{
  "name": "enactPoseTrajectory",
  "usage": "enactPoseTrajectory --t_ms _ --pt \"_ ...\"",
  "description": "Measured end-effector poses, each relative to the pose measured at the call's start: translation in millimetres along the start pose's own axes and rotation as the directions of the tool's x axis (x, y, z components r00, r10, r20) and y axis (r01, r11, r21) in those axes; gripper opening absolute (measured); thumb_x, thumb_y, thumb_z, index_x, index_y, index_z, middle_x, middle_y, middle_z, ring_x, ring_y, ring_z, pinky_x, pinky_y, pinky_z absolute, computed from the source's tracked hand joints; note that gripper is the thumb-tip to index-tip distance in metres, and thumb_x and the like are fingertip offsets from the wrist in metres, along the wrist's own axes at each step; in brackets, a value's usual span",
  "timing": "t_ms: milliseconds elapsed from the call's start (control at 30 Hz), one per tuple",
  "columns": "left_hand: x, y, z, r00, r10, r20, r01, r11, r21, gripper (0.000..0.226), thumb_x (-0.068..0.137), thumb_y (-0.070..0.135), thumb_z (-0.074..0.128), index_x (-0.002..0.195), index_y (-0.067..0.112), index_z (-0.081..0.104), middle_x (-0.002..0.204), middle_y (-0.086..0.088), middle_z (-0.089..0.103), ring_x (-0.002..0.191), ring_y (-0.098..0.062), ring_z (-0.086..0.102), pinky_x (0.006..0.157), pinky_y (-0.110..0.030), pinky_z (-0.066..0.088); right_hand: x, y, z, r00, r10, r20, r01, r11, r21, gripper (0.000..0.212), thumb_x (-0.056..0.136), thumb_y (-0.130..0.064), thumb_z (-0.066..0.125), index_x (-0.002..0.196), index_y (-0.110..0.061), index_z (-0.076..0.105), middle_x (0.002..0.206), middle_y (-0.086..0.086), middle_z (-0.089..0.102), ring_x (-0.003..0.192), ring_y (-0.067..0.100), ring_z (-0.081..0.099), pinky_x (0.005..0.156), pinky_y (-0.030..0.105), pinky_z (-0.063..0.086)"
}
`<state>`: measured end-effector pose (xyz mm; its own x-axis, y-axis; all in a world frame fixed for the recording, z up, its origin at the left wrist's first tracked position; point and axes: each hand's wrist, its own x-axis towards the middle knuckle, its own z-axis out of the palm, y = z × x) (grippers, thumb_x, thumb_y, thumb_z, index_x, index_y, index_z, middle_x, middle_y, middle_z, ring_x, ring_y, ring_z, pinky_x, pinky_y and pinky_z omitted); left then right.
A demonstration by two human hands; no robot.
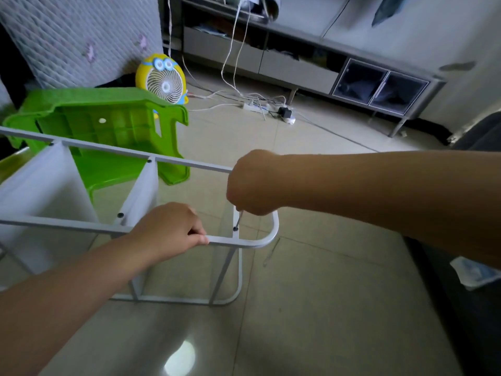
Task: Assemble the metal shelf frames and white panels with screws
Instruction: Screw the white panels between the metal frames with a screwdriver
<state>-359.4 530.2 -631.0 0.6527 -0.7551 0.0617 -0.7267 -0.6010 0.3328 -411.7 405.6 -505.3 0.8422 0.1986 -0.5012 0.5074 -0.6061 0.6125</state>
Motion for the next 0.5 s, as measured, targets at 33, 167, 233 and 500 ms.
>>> enactPoseTrajectory --t_ms 33,167,233,500 --pt "-1 1 0 1.0 0.002 -0.008 -0.002 1.0 0.006 0.023 0.087 0.038 0.057 0.098 0.026 0.073 0.074 0.014 0.053 0.077 -0.007 0.05 0.053 -0.007 0.025 3 -2 0 0.999 0.027 0.019 -0.028 0.999 0.031 0.018 0.094 -0.009 0.043 0.076 -0.006 0.047 0.069 -0.004 0.039 0.058 0.016 0.039 0.055 0.026 0.036" --pt "0 2 1 0.998 -0.017 -0.053 0.018 1.0 0.019 0.021 0.085 0.035 0.061 0.097 0.024 0.074 0.096 0.001 0.069 0.092 -0.017 0.061 0.065 -0.021 0.036 14 -8 -6 0.98 0.092 0.178 -0.106 0.992 0.067 0.021 0.095 -0.009 0.038 0.078 -0.008 0.052 0.065 -0.003 0.038 0.054 0.013 0.038 0.053 0.024 0.035" --pt "0 2 2 0.998 -0.027 -0.058 0.029 0.999 0.023 0.02 0.085 0.034 0.062 0.096 0.023 0.074 0.095 0.0 0.069 0.093 -0.019 0.06 0.071 -0.024 0.04 17 -8 -4 0.973 0.076 0.218 -0.096 0.992 0.08 0.027 0.095 -0.009 0.036 0.102 -0.011 0.062 0.067 -0.003 0.044 0.069 0.017 0.048 0.068 0.023 0.036" --pt "-2 -1 1 0.999 -0.034 -0.02 0.035 0.997 0.065 0.02 0.085 0.038 0.06 0.094 0.027 0.074 0.076 0.009 0.055 0.09 -0.016 0.058 0.071 -0.024 0.041 7 20 26 0.968 0.184 0.169 -0.244 0.846 0.474 0.031 0.099 -0.024 0.039 0.108 -0.006 0.062 0.08 -0.001 0.058 0.065 0.017 0.047 0.062 0.016 0.043"
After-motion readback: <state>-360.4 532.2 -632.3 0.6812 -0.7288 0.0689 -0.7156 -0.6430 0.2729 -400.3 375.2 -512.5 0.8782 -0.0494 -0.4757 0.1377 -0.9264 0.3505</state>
